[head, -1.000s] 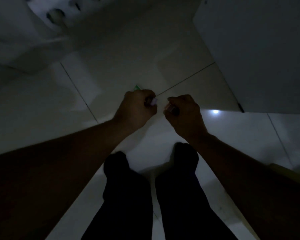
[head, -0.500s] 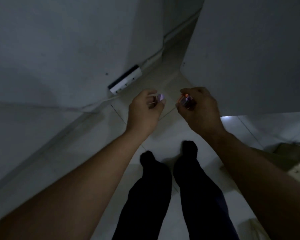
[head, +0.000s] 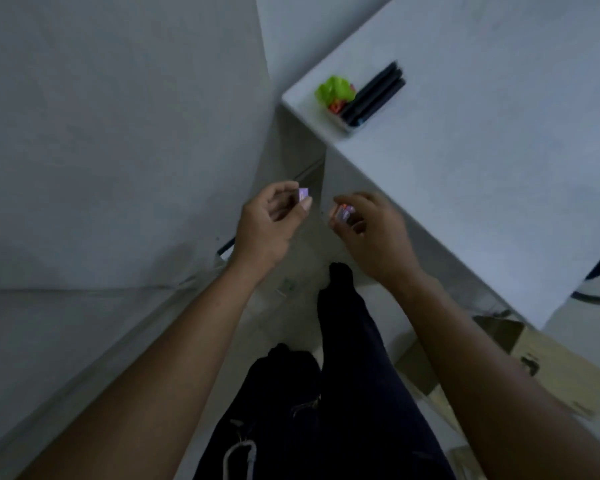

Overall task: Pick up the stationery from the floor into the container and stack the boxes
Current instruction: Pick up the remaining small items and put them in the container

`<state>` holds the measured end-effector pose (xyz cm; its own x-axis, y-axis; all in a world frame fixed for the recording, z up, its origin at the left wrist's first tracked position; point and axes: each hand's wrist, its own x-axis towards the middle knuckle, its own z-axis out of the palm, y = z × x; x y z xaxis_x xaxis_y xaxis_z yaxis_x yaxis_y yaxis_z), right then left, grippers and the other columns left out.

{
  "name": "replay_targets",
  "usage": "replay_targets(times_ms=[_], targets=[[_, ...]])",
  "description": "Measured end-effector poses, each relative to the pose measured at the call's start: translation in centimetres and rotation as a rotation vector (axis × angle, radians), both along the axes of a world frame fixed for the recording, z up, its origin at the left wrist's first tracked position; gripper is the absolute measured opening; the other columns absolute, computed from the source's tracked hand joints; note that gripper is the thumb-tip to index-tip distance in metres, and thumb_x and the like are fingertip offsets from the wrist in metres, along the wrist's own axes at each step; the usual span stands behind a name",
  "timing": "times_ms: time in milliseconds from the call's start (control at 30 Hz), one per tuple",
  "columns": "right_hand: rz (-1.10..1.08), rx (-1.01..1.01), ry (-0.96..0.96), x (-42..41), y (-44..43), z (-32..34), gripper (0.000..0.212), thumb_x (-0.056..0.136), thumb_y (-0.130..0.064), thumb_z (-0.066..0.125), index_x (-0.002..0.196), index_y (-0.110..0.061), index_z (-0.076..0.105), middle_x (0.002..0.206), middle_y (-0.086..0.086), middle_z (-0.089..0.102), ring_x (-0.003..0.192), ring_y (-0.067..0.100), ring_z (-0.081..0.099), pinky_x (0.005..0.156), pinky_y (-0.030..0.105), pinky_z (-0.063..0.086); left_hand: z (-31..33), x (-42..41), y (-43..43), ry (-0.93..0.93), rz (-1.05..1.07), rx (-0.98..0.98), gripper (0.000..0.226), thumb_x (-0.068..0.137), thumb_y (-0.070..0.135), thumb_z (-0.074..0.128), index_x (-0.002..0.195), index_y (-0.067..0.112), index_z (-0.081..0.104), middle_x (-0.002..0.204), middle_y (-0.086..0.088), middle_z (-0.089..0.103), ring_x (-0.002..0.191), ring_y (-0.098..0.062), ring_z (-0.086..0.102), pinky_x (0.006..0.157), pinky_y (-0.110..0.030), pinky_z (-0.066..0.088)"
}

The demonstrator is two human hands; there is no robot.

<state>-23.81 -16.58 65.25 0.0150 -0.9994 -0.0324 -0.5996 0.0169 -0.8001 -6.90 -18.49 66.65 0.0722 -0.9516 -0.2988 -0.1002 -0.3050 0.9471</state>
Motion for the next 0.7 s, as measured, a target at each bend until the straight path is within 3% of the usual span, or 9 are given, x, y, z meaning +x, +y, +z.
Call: replay_targets(times_ms=[200,333,500,600,700], targets=[[0.049,-0.042,-0.033,-4.8,-7.8,2.2,0.029,0.083,-0.017,0.070,0.111,-0.012,0.069,0.109,0.005,0.062,0.075,0.013,0.063,0.073,0.023,0.053,1.5,-3.4,-7.9,-0.049,0.062,-0.065,0.017,0.081,0.022,0.074,0.094,0.030,0.067,0.092,0.014,0.073,0.092,-0.003,0.069,0.080,-0.016,0.053],[0.178,-0.046,0.025,-8.0,-15.2,3.6,0.030,0.083,-0.016,0.071,0.113,-0.010,0.068,0.110,0.006,0.061,0.067,0.006,0.058,0.068,0.011,0.048,1.7,-5.5,-12.5,-0.118,0.075,-0.040,0.018,0.081,0.020,0.074,0.098,0.022,0.068,0.095,0.007,0.073,0.089,-0.004,0.068,0.080,-0.015,0.052],[0.380,0.020,0.171,-10.0,-24.9,3.3,0.046,0.086,-0.017,0.067,0.130,-0.013,0.055,0.124,0.006,0.058,0.097,0.018,0.062,0.087,0.026,0.051,1.7,-7.2,-17.5,-0.108,0.103,0.009,0.016,0.084,0.020,0.071,0.099,0.019,0.067,0.098,-0.001,0.071,0.081,0.000,0.066,0.077,-0.013,0.051],[0.506,0.125,0.330,-9.9,-28.6,2.4,0.055,0.089,-0.020,0.062,0.139,-0.018,0.041,0.131,0.004,0.055,0.105,0.022,0.060,0.090,0.035,0.051,1.7,-7.6,-18.4,-0.091,0.083,0.035,0.016,0.085,0.020,0.069,0.101,0.019,0.065,0.099,0.002,0.069,0.081,-0.003,0.067,0.072,-0.012,0.050],[0.639,0.131,0.465,-9.2,-30.7,1.8,0.052,0.088,-0.017,0.060,0.137,-0.018,0.041,0.132,0.006,0.055,0.107,0.027,0.060,0.089,0.043,0.051,1.5,-7.7,-18.8,-0.079,0.123,0.050,0.018,0.086,0.019,0.068,0.104,0.018,0.065,0.101,0.003,0.068,0.084,-0.006,0.068,0.072,-0.011,0.051]])
